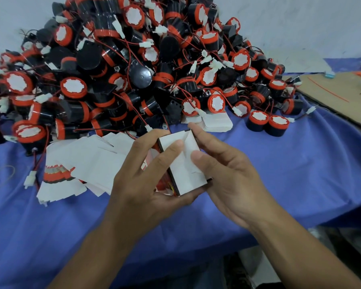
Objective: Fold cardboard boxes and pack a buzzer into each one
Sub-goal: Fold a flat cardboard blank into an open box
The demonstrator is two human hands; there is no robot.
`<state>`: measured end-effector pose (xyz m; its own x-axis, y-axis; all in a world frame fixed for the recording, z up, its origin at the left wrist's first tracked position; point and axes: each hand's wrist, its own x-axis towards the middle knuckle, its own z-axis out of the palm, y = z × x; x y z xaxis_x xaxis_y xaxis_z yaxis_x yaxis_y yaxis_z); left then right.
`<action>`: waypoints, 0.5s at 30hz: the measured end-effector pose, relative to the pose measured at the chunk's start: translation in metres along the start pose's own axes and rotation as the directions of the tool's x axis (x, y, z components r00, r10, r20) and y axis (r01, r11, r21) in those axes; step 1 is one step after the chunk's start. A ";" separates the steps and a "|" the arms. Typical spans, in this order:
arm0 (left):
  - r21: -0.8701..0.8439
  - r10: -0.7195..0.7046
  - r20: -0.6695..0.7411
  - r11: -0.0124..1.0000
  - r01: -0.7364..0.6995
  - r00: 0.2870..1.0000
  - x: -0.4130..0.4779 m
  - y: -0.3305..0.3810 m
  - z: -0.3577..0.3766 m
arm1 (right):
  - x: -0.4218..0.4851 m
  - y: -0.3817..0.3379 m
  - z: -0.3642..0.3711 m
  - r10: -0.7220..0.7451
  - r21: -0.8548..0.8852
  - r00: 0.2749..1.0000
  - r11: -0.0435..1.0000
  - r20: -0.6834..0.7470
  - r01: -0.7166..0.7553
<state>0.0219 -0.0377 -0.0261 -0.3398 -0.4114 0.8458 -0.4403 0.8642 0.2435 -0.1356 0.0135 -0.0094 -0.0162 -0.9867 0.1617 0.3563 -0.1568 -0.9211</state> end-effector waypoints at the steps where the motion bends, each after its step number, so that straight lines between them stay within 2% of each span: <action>1: 0.009 -0.004 -0.005 1.000 0.004 1.000 0.000 0.001 0.000 | -0.001 0.001 0.001 -0.013 -0.065 1.000 0.998 -0.011 0.012; 4: 0.034 -0.023 -0.012 0.999 0.024 1.000 -0.003 0.001 0.003 | -0.002 0.009 0.003 -0.104 -0.356 0.992 0.932 -0.074 0.072; 5: 0.036 -0.028 -0.013 0.999 0.028 1.000 -0.004 0.000 0.003 | -0.002 0.010 0.005 -0.117 -0.405 0.990 0.911 -0.074 0.078; 6: 0.037 -0.029 -0.018 0.999 0.029 0.999 -0.004 -0.001 0.003 | -0.002 0.011 0.006 -0.118 -0.400 0.990 0.913 -0.070 0.081; 9: 0.059 -0.009 -0.060 0.998 0.012 0.998 -0.005 0.000 0.004 | 0.000 0.008 0.004 0.028 -0.133 0.993 0.990 -0.117 -0.043; 10: 0.078 0.004 -0.071 0.997 0.002 0.997 -0.005 0.000 0.005 | 0.000 0.004 0.003 0.071 -0.103 0.993 0.991 -0.097 -0.080; 13: 0.028 0.034 -0.010 0.999 -0.034 0.999 -0.008 0.000 0.009 | -0.003 -0.006 -0.004 0.088 -0.283 0.996 0.955 -0.003 -0.085; 15: -0.117 0.052 0.123 0.992 -0.038 0.991 -0.008 -0.002 0.010 | -0.006 -0.014 -0.012 -0.011 -0.481 1.000 0.876 0.002 0.011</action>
<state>0.0177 -0.0389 -0.0384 -0.4617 -0.3981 0.7927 -0.3267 0.9071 0.2652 -0.1514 0.0209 -0.0017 -0.0179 -0.9849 0.1724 -0.1376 -0.1683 -0.9761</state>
